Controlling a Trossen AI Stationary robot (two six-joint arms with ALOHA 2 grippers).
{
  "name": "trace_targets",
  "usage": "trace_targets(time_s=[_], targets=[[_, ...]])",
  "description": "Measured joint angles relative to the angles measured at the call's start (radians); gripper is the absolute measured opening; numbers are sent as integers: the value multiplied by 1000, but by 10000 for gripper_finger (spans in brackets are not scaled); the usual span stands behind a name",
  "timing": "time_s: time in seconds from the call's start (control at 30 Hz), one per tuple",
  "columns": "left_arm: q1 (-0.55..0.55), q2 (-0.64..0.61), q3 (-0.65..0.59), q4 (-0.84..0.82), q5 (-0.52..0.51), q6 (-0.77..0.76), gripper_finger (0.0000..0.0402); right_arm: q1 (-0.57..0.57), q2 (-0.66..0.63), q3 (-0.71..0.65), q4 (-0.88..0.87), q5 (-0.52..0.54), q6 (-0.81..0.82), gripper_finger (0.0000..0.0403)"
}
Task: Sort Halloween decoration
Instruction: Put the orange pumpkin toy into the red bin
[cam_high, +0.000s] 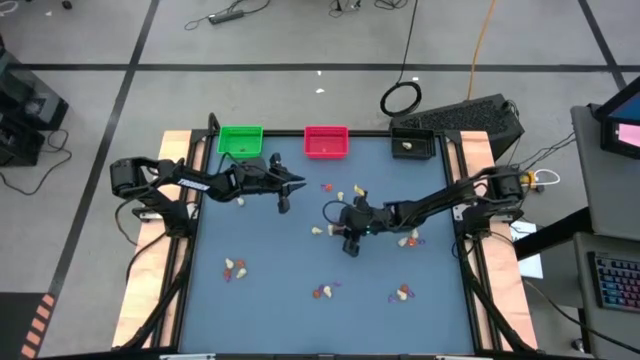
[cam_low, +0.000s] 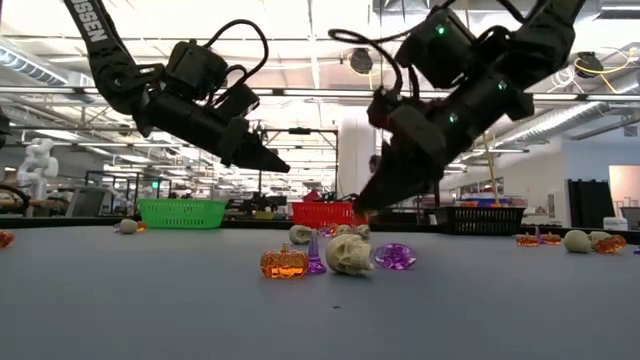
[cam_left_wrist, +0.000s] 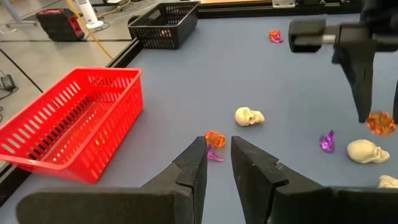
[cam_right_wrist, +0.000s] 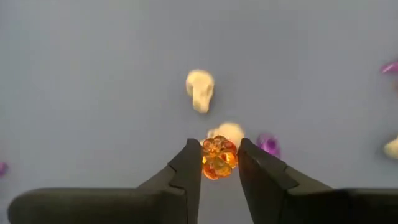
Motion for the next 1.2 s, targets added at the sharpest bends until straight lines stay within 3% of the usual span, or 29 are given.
trace_targets(time_s=[0.3,0.53,0.73,0.83,1.0,1.2], targets=[[0,0,0,-4,0,-1,81,-143,-124,3,-22,8,-82,80],[0,0,0,-5,0,-1,81,-321,-109,149,-204,4,-197,75],[0,0,0,-8,0,-1,81,-444,-36,301,-386,-161,-238,75],[0,0,0,-12,0,-2,81,-430,-24,326,-509,-223,-269,75],[0,0,0,-12,0,-2,81,-338,-24,316,-670,-230,-272,88],[0,0,0,-12,0,-3,81,-234,-24,297,-689,-230,-211,137]])
